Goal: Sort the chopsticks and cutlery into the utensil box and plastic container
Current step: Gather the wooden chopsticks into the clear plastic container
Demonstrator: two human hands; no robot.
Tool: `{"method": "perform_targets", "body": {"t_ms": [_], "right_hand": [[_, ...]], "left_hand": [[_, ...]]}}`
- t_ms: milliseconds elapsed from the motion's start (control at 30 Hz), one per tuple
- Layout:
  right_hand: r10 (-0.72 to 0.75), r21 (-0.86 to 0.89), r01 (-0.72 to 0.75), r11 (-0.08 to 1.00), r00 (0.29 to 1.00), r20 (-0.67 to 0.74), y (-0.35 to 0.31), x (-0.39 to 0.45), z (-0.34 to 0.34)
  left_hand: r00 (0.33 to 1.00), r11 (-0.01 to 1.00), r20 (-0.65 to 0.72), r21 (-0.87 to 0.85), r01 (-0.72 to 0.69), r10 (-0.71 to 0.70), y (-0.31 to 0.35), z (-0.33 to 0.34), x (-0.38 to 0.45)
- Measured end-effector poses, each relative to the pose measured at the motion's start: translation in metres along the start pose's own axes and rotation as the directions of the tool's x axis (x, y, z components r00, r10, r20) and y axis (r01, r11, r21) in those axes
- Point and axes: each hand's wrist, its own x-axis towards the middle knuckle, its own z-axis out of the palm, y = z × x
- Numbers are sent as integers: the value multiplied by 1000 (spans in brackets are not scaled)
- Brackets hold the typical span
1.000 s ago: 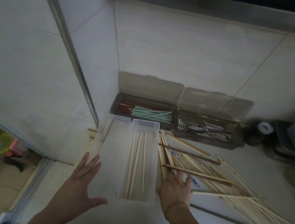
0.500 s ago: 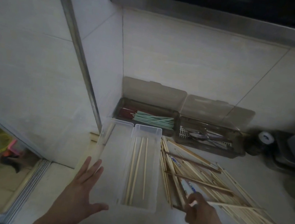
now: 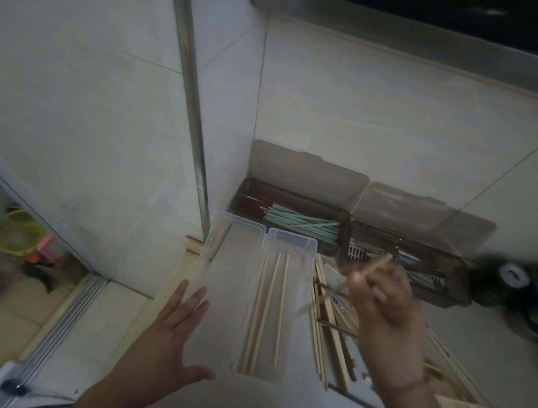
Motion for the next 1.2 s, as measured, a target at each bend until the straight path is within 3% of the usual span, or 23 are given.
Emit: {"method": "perform_targets", "body": {"t_ms": [100,200,300,467,500,567,633,700,767,867,967,1100,1200], "right_hand": [[158,-14,-158,987,987,-4,38,34,41],[247,-292,-195,936,957,151,82,50,84],[340,-634,-72,770,887,313,110,45,111],[474,-824,108,556,773,421,108,38,122],[483,-827,157,540,747,457,107,38,122],[379,-751,210,626,760,528,105,34,114],[151,-607,186,773,874,461,110,25,96],[-27,-549,144,824,976,215,119,18,69],[61,-617,-18,787,997,49,133,15,38],[334,-787,-186,589,942,27,154,14,9],[414,-861,-186,474,910,32,163,11,9],[513,-863,-231,450,858,38,165,22,15],[521,-914,-151,376,850,75,165,27,20]], "left_hand": [[1000,1000,15,-5,18,-18,3,-1,-1],[1000,999,4,-28,27,-27,7,0,-2],[1000,1000,-12,-6,20,-20,6,3,-3],[1000,1000,-13,-3,25,-25,5,8,-4],[1000,1000,-12,-3,28,-28,5,8,-5],[1000,1000,-26,9,5,-5,5,6,-5],[1000,1000,-24,0,8,-8,4,6,-5],[1000,1000,-17,-6,25,-25,3,5,-5],[1000,1000,-18,6,16,-16,3,6,-6],[1000,999,-10,20,26,-26,4,7,-7],[999,999,-14,15,36,-36,7,6,-7],[999,999,4,7,44,-45,10,2,-7],[999,999,16,11,40,-40,11,0,-7]]}}
